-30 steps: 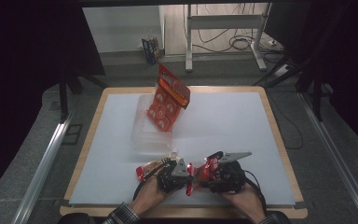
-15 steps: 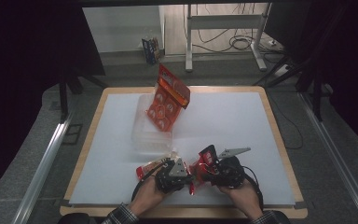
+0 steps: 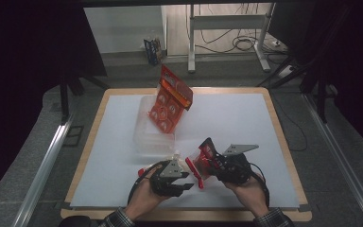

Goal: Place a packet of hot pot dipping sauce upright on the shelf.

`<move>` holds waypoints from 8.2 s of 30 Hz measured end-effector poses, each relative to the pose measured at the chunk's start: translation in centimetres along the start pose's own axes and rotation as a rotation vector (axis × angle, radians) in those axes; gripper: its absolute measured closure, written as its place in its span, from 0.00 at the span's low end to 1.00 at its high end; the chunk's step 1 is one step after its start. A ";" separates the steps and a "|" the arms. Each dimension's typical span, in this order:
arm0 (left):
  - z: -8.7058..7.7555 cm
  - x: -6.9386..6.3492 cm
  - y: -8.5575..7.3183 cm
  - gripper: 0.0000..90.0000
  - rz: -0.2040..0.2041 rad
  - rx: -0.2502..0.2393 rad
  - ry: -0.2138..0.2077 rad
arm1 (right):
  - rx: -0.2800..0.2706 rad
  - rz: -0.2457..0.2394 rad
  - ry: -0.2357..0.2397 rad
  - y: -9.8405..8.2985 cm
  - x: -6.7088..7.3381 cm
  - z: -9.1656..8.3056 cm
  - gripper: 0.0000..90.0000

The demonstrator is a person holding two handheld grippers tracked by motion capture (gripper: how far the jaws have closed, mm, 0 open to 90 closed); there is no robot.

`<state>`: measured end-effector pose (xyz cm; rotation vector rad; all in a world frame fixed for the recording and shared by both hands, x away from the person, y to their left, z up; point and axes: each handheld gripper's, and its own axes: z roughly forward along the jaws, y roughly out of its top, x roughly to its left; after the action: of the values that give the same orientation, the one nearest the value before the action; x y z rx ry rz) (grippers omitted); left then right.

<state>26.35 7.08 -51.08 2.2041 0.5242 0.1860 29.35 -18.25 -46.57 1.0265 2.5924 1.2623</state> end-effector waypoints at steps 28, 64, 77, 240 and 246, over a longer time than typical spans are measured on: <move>-5.3 0.7 -5.0 0.04 -0.065 0.033 0.185 | -0.117 -0.097 -0.014 4.8 -1.9 -1.2 0.79; -8.5 1.6 -8.1 0.00 -0.201 -0.030 0.250 | -0.161 -0.293 0.046 13.5 0.4 8.2 0.79; -8.5 1.6 -8.1 0.00 -0.198 -0.026 0.251 | -0.109 -0.342 0.075 13.5 1.7 11.2 0.79; -6.6 5.3 -9.7 1.00 -0.291 0.057 0.157 | 0.094 -0.055 0.174 1.8 1.6 13.2 0.00; -6.6 5.3 -9.7 1.00 -0.288 0.059 0.158 | 0.099 -0.019 0.214 2.4 1.7 13.8 0.00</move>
<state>26.13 19.43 -54.59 2.1522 0.9372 0.1942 34.05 -6.95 -53.53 0.9258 2.8426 1.3182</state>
